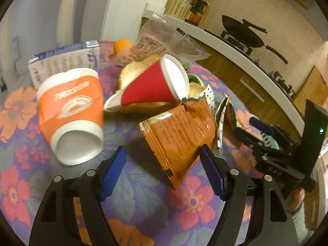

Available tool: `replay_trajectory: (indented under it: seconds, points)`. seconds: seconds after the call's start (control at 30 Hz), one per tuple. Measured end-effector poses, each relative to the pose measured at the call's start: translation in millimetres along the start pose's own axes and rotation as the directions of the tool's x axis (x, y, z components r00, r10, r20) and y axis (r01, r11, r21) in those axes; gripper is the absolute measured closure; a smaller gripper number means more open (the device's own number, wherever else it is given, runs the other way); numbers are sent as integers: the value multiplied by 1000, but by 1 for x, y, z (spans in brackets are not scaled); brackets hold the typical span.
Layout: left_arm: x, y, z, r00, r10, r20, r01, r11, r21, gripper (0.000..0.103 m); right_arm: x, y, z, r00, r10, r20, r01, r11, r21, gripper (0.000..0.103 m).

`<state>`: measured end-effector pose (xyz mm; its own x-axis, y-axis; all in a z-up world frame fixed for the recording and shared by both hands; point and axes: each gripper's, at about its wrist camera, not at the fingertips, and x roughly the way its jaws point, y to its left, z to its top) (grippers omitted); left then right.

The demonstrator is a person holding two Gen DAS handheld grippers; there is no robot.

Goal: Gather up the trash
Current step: 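Grasp the orange snack bag with the left tool while the right tool grasps the panda snack bag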

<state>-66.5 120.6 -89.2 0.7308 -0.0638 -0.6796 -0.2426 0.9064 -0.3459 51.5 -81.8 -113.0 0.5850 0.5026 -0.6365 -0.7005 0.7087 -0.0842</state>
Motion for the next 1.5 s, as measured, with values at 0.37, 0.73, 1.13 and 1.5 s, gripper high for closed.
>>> replay_trajectory:
  seconds: [0.37, 0.73, 1.13, 1.5]
  points:
    - [11, -19, -4, 997, -72, -41, 72, 997, 13, 69, 15, -6, -2, 995, 50, -81, -47, 998, 45, 88]
    - [-22, -41, -9, 990, -122, 69, 117, 991, 70, 102, 0, -13, -11, 995, 102, -3, -101, 989, 104, 103]
    - [-62, -30, -35, 988, -113, 109, 101, 989, 105, 103, -36, -2, -20, 993, 113, -23, -114, 993, -16, 103]
    - [-41, -3, -46, 995, -86, 54, 83, 995, 50, 66, -41, -4, -32, 990, 133, -39, -133, 991, 1, 64]
